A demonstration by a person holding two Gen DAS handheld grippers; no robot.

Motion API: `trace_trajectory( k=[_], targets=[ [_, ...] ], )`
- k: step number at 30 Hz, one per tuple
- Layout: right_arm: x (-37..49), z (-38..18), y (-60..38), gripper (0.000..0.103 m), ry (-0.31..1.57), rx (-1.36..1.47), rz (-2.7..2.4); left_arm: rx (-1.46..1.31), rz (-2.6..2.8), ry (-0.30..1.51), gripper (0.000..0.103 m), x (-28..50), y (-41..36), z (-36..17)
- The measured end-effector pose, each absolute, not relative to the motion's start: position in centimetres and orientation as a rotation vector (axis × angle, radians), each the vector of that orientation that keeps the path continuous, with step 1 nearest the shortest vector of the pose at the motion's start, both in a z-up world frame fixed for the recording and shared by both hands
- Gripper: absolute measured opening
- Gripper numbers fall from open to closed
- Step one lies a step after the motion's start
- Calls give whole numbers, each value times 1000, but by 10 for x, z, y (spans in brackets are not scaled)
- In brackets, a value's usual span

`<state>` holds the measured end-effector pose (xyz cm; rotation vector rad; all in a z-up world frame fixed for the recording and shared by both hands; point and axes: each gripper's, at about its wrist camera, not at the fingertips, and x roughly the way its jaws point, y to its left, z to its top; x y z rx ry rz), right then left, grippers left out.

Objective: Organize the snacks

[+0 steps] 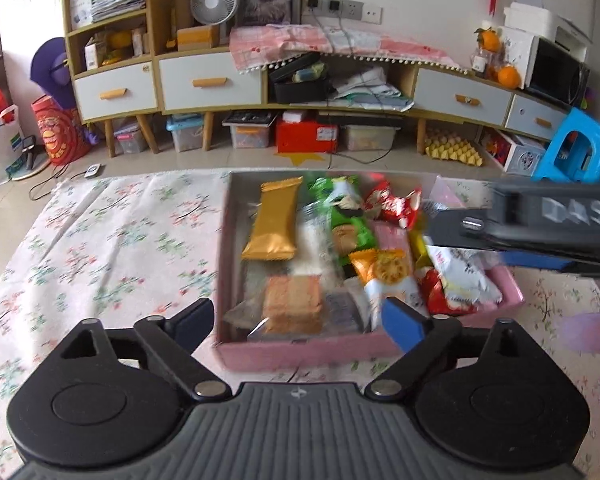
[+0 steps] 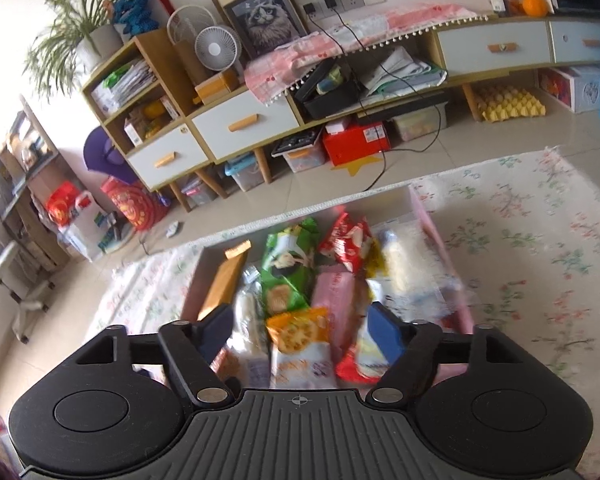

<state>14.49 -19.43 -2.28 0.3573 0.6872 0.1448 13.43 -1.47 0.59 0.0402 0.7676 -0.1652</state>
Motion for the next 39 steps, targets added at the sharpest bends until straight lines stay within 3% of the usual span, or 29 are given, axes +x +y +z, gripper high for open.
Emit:
trace_trajectory(
  k=[11,24,39],
  targets=[
    [94,-4,-221,93,737,297,61,68,-106,839,102,103,9,22],
    [14,-10,-202,99,751,212,63,44,-89,897,103,43,8,14],
    [5,-42,-178,102,826,113,38,50,-47,916,103,28,1,6]
  ],
)
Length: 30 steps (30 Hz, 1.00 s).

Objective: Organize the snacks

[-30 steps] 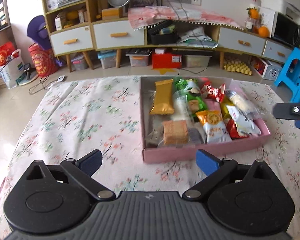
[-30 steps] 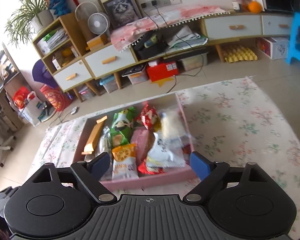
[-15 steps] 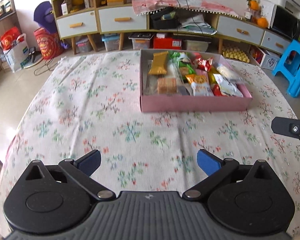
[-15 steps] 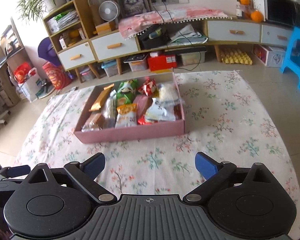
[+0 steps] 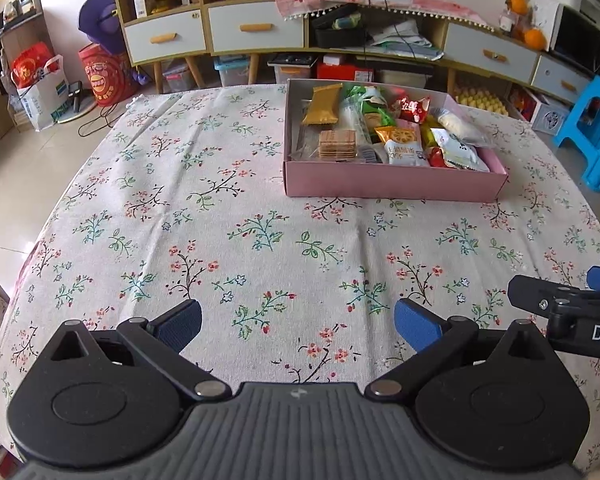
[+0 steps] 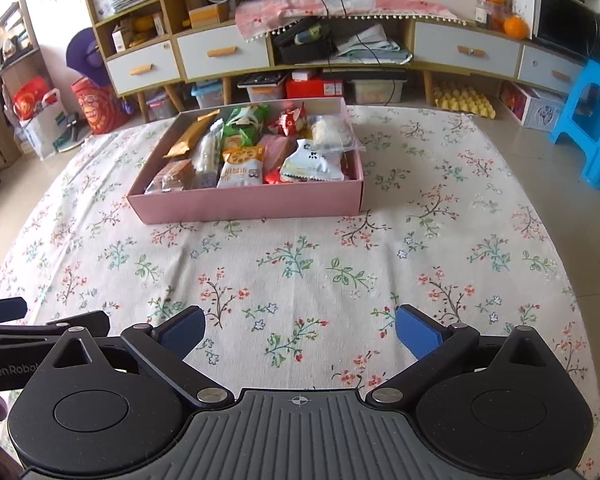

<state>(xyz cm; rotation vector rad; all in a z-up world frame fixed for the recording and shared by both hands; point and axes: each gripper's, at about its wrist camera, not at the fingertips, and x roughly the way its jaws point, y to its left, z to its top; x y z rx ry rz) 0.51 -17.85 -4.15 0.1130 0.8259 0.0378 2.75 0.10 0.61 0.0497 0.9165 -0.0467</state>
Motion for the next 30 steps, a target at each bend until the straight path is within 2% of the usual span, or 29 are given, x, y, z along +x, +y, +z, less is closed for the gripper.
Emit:
trace_trajectory(
  k=[30],
  targets=[
    [5,-41,-182,102,815,131,21,58,-54,929,103,23,-7,7]
  ],
)
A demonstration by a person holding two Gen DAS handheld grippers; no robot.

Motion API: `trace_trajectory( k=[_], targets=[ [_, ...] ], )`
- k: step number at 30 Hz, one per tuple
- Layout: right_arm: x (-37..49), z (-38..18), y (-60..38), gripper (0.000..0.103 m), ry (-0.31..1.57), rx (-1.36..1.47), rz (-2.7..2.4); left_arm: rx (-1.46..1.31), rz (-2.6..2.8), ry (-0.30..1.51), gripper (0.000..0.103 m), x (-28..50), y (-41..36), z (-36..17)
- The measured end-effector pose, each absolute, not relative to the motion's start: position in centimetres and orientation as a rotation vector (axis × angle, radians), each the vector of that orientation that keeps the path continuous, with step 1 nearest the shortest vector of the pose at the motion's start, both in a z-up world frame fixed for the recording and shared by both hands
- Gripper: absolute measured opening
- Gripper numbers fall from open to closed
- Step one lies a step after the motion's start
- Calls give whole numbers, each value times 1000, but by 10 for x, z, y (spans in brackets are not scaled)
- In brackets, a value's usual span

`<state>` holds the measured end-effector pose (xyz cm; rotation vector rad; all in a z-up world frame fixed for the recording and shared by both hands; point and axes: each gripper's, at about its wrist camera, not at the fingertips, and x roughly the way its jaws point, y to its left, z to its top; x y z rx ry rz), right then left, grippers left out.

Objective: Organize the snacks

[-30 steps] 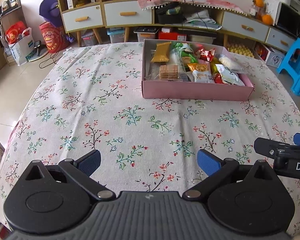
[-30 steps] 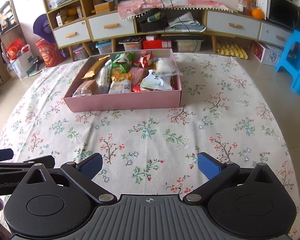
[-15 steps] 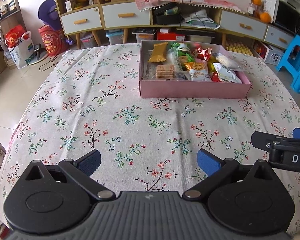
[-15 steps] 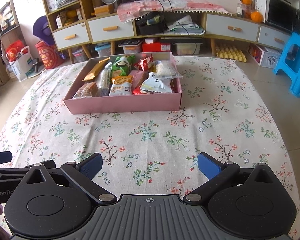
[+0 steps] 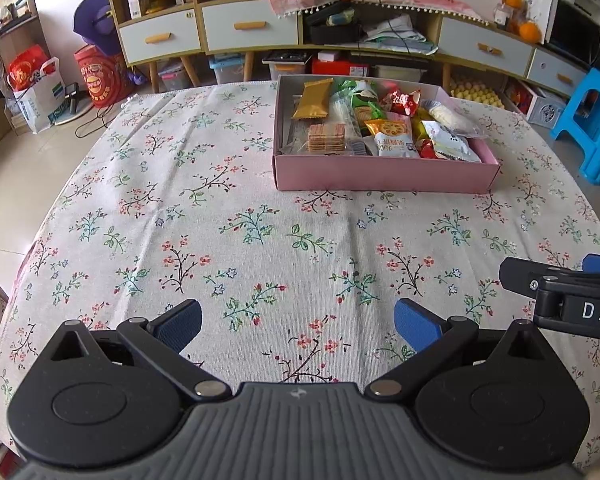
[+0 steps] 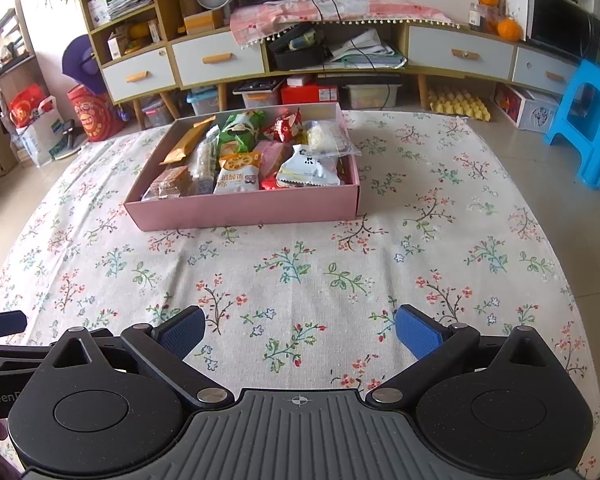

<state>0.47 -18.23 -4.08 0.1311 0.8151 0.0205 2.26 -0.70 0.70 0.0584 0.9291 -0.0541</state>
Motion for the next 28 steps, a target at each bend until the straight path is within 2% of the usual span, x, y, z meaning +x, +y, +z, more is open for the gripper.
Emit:
trace_trajectory(
  k=[28],
  targets=[
    [6,-42,-183,102,817,134,14,76,-53,949,103,23,-10,5]
  ],
)
